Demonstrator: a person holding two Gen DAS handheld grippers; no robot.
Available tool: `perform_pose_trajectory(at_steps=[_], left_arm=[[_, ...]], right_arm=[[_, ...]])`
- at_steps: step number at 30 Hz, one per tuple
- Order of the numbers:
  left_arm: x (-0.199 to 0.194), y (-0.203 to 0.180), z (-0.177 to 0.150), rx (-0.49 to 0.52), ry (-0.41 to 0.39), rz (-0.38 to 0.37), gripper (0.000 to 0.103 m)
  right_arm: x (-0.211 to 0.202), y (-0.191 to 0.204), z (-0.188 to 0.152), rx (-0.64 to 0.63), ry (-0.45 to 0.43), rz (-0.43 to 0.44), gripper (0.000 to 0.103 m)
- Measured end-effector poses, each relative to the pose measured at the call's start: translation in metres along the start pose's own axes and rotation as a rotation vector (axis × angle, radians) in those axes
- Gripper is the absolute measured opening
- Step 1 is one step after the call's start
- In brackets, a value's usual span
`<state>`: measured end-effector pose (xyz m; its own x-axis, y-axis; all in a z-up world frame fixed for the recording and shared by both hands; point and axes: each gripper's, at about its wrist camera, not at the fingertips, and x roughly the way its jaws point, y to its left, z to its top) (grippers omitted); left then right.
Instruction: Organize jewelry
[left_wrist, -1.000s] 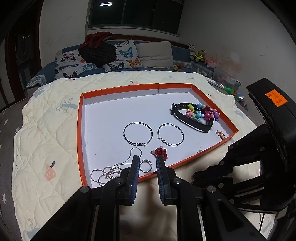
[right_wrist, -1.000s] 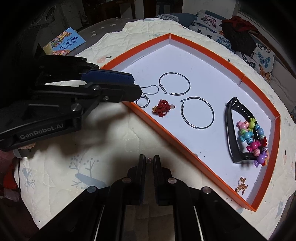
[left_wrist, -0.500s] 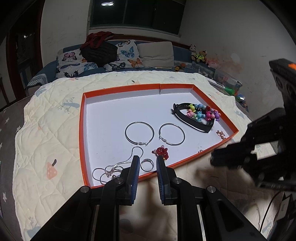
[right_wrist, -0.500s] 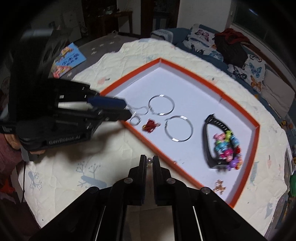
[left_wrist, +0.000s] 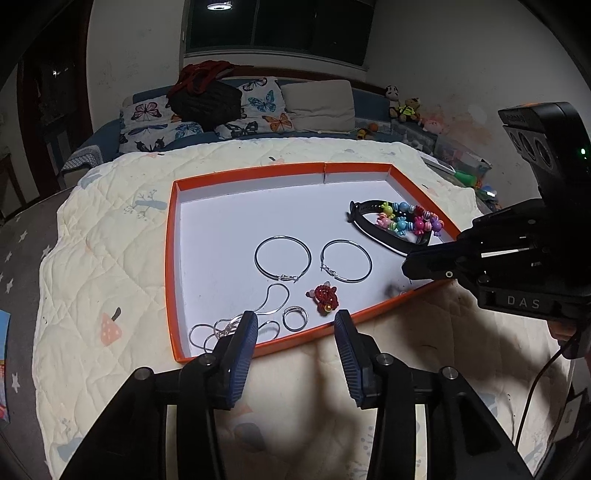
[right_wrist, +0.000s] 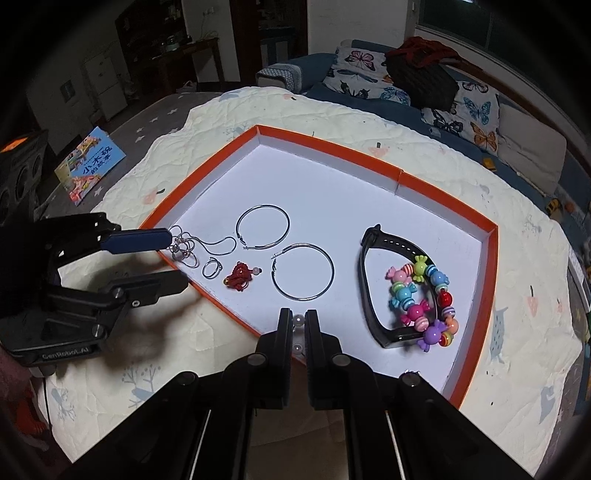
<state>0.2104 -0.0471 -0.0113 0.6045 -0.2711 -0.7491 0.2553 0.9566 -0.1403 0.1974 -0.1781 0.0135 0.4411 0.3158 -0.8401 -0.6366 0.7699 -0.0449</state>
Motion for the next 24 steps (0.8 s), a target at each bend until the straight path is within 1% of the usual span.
perform_pose_trajectory(at_steps=[6,10,15,16,17,20,23,24], left_arm=[[-0.011,-0.003,-0.005,-0.006,-0.014,0.027,0.065],[-0.022,-0.006,-0.009,-0.008,-0.026,0.044,0.07],[-0.043,-0.007,-0.017,-0.023,-0.059,0.064,0.09],[-0.047,-0.008,-0.019,-0.027,-0.062,0.068,0.092],[-0.052,-0.01,-0.021,-0.033,-0.064,0.073,0.094],[-0.062,-0.012,-0.027,-0.041,-0.061,0.068,0.094],[-0.073,-0.015,-0.033,-0.04,-0.06,0.081,0.102],[-0.078,-0.017,-0.036,-0.034,-0.067,0.093,0.103]], right_arm=[[-0.005,-0.002,-0.003,0.027,-0.021,-0.001,0.009],[-0.012,-0.003,-0.007,0.046,-0.043,-0.016,0.009],[-0.029,0.007,-0.016,0.05,-0.069,-0.051,0.009],[-0.032,0.009,-0.018,0.049,-0.071,-0.063,0.01],[-0.033,0.011,-0.021,0.047,-0.071,-0.075,0.011],[-0.039,0.018,-0.03,0.046,-0.071,-0.109,0.014],[-0.044,0.023,-0.04,0.062,-0.078,-0.118,0.016],[-0.046,0.024,-0.044,0.077,-0.082,-0.116,0.017]])
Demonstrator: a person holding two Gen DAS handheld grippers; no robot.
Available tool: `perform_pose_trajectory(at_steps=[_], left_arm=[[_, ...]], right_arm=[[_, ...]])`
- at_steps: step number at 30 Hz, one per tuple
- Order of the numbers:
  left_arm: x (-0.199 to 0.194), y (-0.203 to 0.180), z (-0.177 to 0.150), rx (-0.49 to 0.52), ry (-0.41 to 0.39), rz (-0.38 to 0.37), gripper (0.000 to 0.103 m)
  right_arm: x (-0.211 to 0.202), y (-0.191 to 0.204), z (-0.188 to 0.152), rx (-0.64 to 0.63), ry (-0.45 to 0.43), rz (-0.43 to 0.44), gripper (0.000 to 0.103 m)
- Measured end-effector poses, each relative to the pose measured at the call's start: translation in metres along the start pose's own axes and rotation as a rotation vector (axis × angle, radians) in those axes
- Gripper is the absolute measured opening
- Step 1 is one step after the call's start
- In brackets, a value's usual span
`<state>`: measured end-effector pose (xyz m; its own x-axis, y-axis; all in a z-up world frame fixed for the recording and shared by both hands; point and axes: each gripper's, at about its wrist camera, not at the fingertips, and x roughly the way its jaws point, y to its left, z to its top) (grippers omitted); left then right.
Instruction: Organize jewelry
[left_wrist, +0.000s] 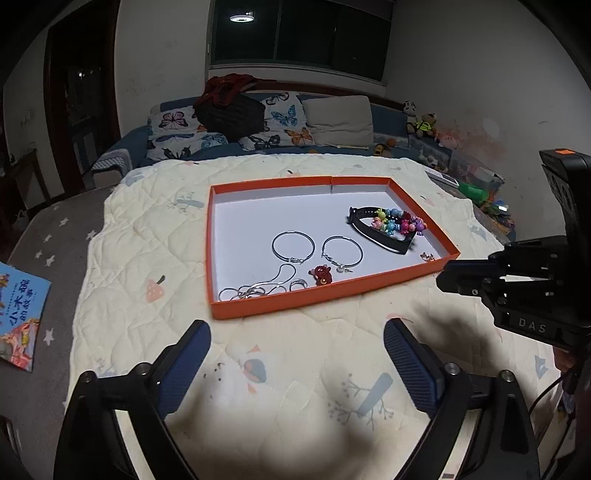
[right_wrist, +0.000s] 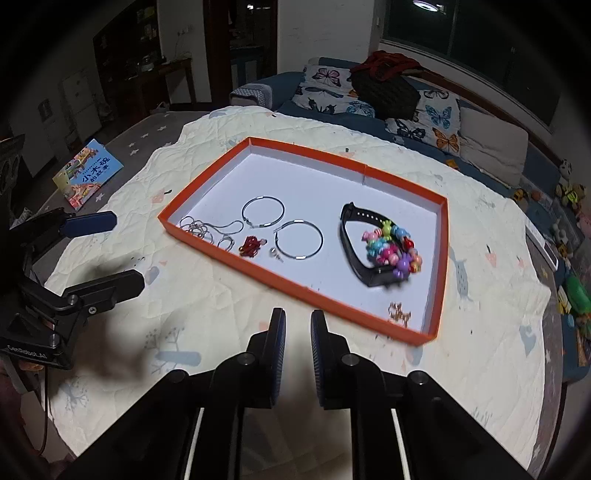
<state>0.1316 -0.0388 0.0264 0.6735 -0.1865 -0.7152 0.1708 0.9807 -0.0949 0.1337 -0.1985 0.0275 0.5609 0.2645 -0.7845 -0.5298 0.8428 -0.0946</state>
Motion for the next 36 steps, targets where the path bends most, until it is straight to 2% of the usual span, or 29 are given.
perform_pose_trajectory(at_steps=[3,7,13,18,26,30,36], left_arm=[[-0.015,-0.005,-0.007,0.017,-0.013,0.027,0.103],[-0.026,-0.009,-0.012,0.023,-0.009,0.051,0.103],[-0.04,-0.009,-0.024,-0.013,0.008,0.042,0.103],[-0.051,-0.012,-0.031,-0.005,0.0,0.078,0.103],[-0.058,-0.007,-0.042,-0.041,0.009,0.08,0.103],[-0.057,-0.008,-0.046,-0.04,0.018,0.081,0.103],[-0.055,-0.01,-0.048,-0.041,0.03,0.086,0.103]], right_arm=[[-0.004,0.001,-0.009,0.041,0.006,0.022,0.023],[-0.013,0.005,-0.022,0.059,-0.006,-0.008,0.03],[-0.021,0.013,-0.036,0.077,-0.007,-0.034,0.041],[-0.026,0.016,-0.045,0.096,-0.011,-0.038,0.049],[-0.03,0.017,-0.054,0.118,-0.005,-0.053,0.051],[-0.03,0.013,-0.056,0.143,0.0,-0.046,0.057],[-0.031,0.011,-0.058,0.149,0.003,-0.048,0.061]])
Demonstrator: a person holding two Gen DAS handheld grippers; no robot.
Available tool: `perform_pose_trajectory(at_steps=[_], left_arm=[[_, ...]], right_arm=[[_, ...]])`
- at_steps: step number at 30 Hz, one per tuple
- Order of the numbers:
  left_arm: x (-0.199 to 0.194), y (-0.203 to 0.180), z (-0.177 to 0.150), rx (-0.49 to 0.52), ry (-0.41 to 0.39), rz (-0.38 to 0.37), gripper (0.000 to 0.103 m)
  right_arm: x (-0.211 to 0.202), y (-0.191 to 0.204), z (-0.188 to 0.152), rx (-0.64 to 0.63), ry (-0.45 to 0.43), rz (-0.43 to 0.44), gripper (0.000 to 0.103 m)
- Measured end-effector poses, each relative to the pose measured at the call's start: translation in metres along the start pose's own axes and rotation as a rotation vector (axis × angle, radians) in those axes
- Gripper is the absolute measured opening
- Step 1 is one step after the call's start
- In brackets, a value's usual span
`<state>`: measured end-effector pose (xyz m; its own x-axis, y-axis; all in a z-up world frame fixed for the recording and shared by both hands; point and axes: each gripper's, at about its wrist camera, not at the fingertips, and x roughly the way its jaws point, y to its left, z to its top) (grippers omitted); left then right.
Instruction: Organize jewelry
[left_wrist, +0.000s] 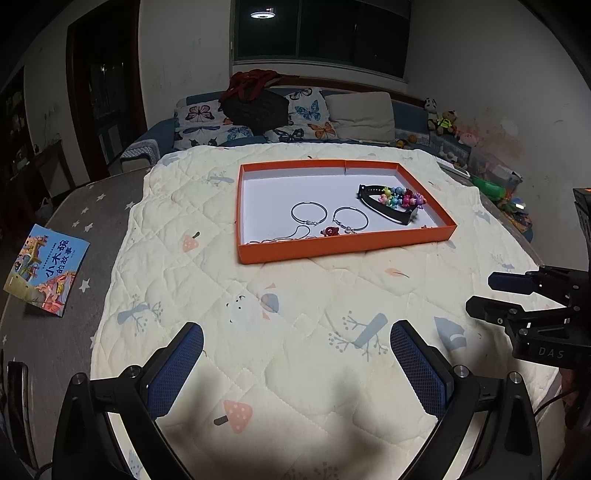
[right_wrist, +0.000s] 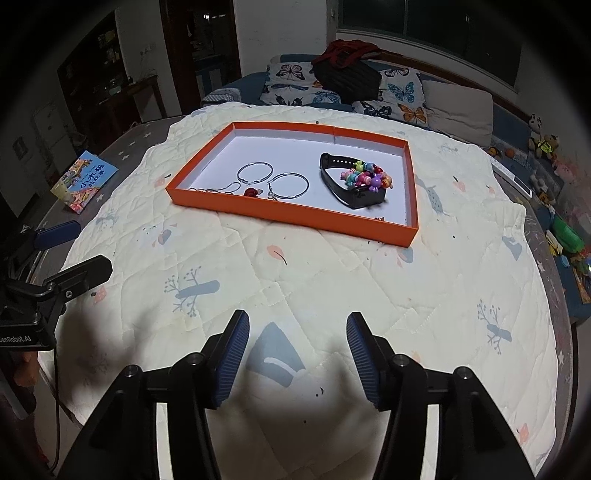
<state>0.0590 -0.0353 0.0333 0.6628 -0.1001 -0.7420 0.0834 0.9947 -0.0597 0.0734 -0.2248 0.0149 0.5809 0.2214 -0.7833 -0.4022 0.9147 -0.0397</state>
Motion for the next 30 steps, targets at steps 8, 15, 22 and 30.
perform_pose_trajectory(at_steps=[8,15,22,30], left_arm=[[0.0007,0.0008,-0.0006,-0.005,0.004,0.0,0.103],[0.0007,0.0005,-0.0009,-0.005,0.005,0.0,0.103],[0.0001,0.0006,-0.0014,-0.001,0.006,-0.002,0.103],[-0.0016,0.0016,-0.004,-0.01,-0.004,-0.01,0.103]], right_arm=[[-0.0011,-0.0004,-0.0005,-0.002,0.002,-0.003,0.063],[-0.0017,-0.0007,-0.0015,-0.012,0.003,-0.003,0.063],[-0.001,-0.0006,-0.0019,-0.017,0.006,-0.004,0.063],[-0.0009,0.0007,-0.003,-0.021,0.009,-0.005,0.064]])
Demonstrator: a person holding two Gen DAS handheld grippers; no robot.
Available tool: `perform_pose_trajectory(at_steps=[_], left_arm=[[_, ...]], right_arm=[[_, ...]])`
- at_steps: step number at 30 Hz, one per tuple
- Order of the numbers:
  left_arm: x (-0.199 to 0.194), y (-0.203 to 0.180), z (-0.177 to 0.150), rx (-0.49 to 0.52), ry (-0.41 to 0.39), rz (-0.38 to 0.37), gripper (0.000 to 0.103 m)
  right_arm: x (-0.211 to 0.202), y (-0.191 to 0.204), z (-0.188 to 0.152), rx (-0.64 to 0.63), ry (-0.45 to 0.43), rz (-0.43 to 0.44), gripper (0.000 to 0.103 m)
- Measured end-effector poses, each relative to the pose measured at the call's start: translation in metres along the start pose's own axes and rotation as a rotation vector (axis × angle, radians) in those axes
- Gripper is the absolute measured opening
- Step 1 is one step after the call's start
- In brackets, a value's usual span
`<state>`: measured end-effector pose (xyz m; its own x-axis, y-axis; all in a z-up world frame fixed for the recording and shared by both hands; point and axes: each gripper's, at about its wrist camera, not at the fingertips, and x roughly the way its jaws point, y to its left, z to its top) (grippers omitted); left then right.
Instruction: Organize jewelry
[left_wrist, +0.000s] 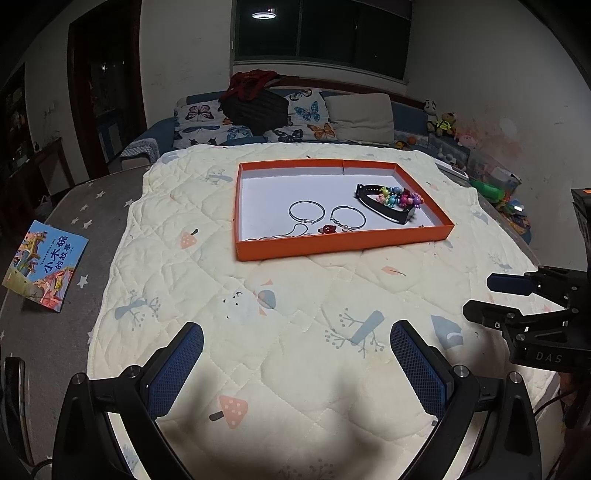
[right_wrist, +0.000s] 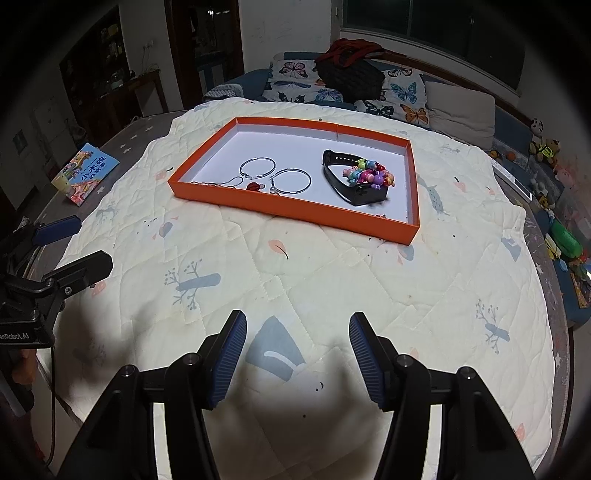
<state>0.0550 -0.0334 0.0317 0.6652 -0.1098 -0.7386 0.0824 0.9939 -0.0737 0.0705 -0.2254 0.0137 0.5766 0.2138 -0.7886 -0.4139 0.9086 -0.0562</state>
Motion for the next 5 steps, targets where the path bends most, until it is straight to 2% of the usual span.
perform_pose_trajectory(at_steps=[5], left_arm=[[0.0027,0.0005,-0.0004,-0.005,0.015,-0.002,0.103]], right_arm=[[0.0011,0.0014,-0.0015,-0.001,0.005,-0.002,0.064]])
